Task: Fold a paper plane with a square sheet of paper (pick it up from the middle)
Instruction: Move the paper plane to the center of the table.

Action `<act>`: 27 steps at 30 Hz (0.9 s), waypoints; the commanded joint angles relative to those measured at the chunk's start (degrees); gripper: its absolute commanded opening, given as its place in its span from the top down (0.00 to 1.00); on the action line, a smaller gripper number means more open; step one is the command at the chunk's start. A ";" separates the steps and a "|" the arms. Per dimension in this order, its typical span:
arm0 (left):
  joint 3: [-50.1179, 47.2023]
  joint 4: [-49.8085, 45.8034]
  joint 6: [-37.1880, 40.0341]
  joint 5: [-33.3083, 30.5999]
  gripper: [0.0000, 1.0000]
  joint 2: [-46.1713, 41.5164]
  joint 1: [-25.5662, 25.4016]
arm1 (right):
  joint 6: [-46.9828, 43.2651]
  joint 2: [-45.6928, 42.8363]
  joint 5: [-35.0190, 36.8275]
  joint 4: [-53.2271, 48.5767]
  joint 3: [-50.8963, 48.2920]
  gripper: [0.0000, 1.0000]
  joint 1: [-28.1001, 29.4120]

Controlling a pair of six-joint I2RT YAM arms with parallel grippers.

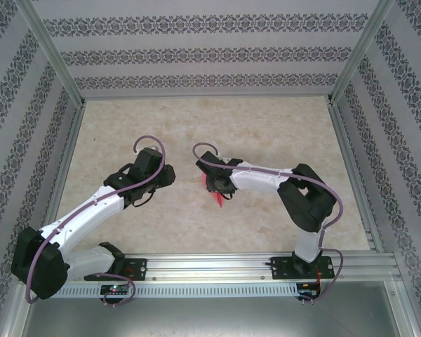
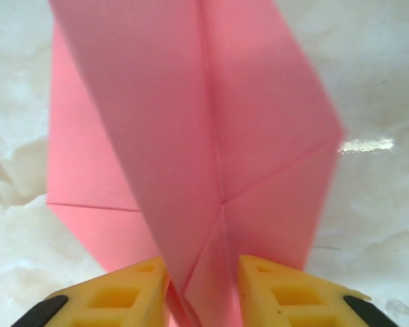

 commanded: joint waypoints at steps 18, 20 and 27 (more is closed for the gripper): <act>-0.57 1.80 1.48 -0.42 0.54 -0.76 0.71 | -5.24 -1.05 2.38 -5.45 4.90 0.61 0.14; -0.54 1.71 1.60 -0.63 0.54 -0.72 0.79 | -5.92 0.86 2.20 -5.83 5.80 0.61 0.13; -0.71 1.53 1.50 -0.85 0.54 -0.68 0.76 | -5.46 4.54 2.91 -6.03 6.26 0.63 0.12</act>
